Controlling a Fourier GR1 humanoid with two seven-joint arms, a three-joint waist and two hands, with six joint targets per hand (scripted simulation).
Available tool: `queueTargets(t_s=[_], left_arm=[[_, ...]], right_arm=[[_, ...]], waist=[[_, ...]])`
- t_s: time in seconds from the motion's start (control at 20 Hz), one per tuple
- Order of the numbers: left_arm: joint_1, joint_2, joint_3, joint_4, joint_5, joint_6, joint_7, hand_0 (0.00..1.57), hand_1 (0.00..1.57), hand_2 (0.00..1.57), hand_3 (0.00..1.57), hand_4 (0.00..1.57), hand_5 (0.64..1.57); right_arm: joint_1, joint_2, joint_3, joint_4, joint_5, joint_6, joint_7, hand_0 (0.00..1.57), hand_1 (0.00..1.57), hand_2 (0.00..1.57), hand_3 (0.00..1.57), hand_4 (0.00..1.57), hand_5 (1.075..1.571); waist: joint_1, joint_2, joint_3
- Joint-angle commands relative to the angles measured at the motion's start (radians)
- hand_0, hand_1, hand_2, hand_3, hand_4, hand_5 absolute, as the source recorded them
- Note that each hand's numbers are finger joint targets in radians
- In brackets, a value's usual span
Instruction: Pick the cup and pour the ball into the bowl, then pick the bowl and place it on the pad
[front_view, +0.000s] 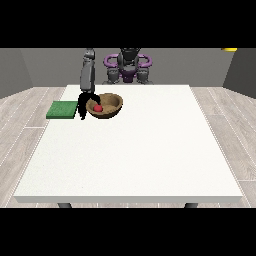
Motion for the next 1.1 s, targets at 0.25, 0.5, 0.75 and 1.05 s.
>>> queueTargets(t_s=[0.25, 0.5, 0.75, 1.05], left_arm=[[-0.006, 0.001, 0.015, -0.030, 0.046, -0.015, 0.003, 0.00, 0.00, 0.00, 0.00, 1.07, 1.523], [-0.011, 0.040, 0.033, 0.021, 0.058, -0.042, 0.005, 0.00, 0.00, 0.00, 0.00, 1.16, 1.527], [0.056, 0.065, 0.067, 0.134, 0.052, -0.073, -0.016, 0.00, 0.00, 0.00, 0.00, 1.19, 1.528], [0.120, 0.100, 0.098, 0.206, 0.006, -0.065, -0.104, 0.00, 0.00, 0.00, 0.00, 1.20, 1.537]], right_arm=[[0.109, -0.109, 0.005, 0.093, 0.081, -0.164, 0.121, 1.57, 1.57, 1.57, 1.57, 0.90, 1.495], [0.086, -0.157, 0.032, 0.022, 0.102, -0.231, 0.207, 1.57, 1.57, 1.57, 1.29, 0.99, 1.542], [0.080, -0.224, 0.106, -0.071, 0.144, -0.262, 0.411, 1.57, 1.57, 1.57, 1.11, 1.03, 1.548], [-0.019, -0.371, 0.152, -0.123, 0.172, -0.162, 0.635, 1.57, 1.57, 1.57, 0.87, 1.06, 1.556]], waist=[[0.036, 0.069, 0.0236], [0.039, 0.047, 0.0210], [-0.026, -0.074, 0.0172], [-0.105, -0.097, 0.0229]])
